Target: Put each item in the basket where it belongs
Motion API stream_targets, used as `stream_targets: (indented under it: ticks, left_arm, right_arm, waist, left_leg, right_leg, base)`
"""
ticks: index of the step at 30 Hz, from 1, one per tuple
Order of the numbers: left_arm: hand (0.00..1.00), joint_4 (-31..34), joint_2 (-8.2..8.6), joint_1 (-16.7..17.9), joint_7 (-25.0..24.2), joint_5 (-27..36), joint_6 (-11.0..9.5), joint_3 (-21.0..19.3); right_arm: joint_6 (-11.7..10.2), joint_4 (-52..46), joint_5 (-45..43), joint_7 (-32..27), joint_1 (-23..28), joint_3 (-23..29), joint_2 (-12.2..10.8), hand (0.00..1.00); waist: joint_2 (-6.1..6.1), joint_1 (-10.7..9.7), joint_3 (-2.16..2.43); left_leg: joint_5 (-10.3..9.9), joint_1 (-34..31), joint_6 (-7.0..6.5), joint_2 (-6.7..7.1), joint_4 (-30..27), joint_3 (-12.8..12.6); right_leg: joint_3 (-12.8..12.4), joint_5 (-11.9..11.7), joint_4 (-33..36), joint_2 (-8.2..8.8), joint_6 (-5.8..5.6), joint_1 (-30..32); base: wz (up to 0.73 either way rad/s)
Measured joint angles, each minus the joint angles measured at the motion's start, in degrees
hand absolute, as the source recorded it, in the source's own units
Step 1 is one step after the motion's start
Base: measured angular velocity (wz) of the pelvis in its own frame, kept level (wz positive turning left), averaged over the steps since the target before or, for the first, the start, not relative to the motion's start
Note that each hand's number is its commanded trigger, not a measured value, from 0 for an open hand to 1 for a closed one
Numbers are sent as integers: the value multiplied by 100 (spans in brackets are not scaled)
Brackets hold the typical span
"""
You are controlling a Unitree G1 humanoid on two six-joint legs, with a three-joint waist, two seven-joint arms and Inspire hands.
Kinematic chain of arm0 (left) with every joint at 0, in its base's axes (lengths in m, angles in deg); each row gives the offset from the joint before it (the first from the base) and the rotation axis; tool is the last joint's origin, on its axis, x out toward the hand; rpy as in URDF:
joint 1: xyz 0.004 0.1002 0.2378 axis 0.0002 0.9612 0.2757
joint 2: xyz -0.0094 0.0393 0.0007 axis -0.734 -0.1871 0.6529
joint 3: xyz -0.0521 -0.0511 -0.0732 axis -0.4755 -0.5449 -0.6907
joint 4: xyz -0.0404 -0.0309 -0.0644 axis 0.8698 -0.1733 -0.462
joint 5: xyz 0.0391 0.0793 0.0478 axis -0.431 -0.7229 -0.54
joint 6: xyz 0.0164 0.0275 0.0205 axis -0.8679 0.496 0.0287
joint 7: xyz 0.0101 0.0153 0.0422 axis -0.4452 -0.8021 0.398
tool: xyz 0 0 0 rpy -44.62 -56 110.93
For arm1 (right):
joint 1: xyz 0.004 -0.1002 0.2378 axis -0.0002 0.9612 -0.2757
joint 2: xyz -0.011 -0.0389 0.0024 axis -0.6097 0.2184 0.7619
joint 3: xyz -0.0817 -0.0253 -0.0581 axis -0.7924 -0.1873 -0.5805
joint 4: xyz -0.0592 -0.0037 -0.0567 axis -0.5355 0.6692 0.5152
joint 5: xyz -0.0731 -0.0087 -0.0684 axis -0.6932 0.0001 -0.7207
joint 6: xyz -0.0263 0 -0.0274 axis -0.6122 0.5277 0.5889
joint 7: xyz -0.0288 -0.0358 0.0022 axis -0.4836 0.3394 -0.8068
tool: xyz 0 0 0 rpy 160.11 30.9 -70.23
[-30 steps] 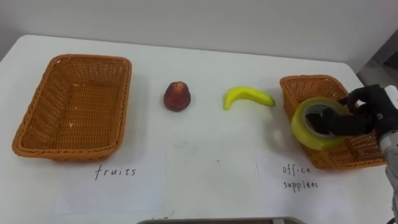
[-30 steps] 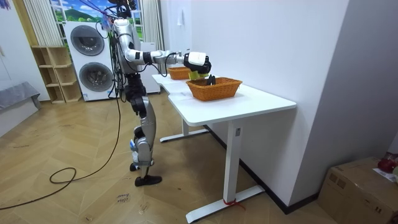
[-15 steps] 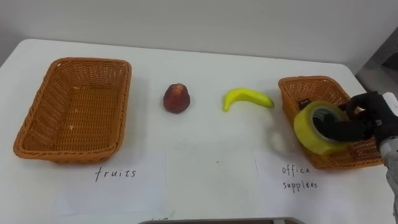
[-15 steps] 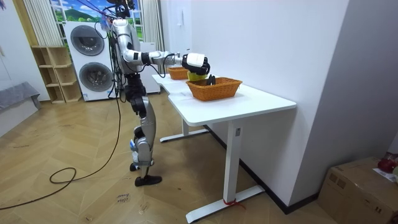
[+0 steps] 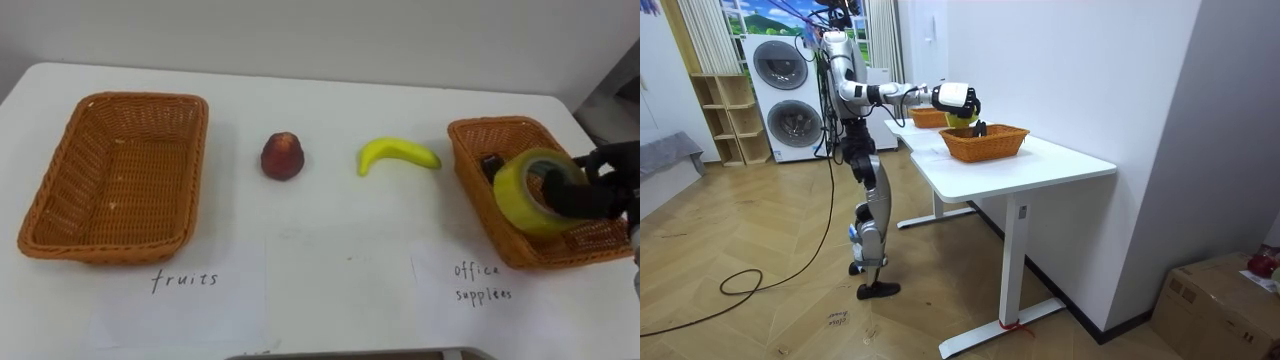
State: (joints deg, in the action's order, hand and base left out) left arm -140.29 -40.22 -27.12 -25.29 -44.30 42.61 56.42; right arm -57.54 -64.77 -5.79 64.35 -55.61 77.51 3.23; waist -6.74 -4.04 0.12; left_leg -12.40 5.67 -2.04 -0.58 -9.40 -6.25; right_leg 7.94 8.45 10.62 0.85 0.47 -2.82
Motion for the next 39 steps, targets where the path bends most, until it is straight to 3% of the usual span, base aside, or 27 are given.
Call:
stream_targets:
  ticks: [1, 2, 10, 27, 39]
  left_arm:
    - [0, 0, 2, 2, 10, 0, 2, 0]
    - [0, 0, 3, 3, 16, -2, 3, -4]
    - [0, 107, 101, 20, 102, -2, 55, -126]
    - [0, 317, 115, 109, 144, -1, 93, -185]
    - [0, 419, 120, 166, 147, -3, 85, -179]
  right_arm:
    - [0, 0, 23, -20, 0, 0, 0, 57]
    - [0, 0, 35, -31, 0, 1, 0, 0]
    - [80, -1, 199, -142, 4, 222, 0, 0]
    - [115, -13, 208, -258, 7, 405, 1, 0]
    - [115, -226, 188, -273, 7, 405, 1, 0]
  waist:
    - [0, -17, 0]
    - [-1, -28, 1]
    - [-32, -47, 25]
    - [-74, -35, 54]
    - [-9, -40, 27]
  left_leg:
    - [0, 1, 0, 2, 0, -1]
    - [0, 0, 0, 3, 0, -2]
    - [0, 19, -1, 4, 0, -3]
    - [0, 60, -2, 4, 1, -7]
    - [-3, 90, -5, 2, 9, -27]
  right_leg:
    - [0, 2, 1, -1, -2, 1]
    - [0, 3, 0, -4, -3, 1]
    - [-3, 4, 3, -18, -5, -8]
    - [-2, 4, 19, -21, -5, -14]
    - [-8, 4, 116, -12, -5, -12]
  base:
    - [0]
    - [0]
    - [0]
    - [0]
    - [0]
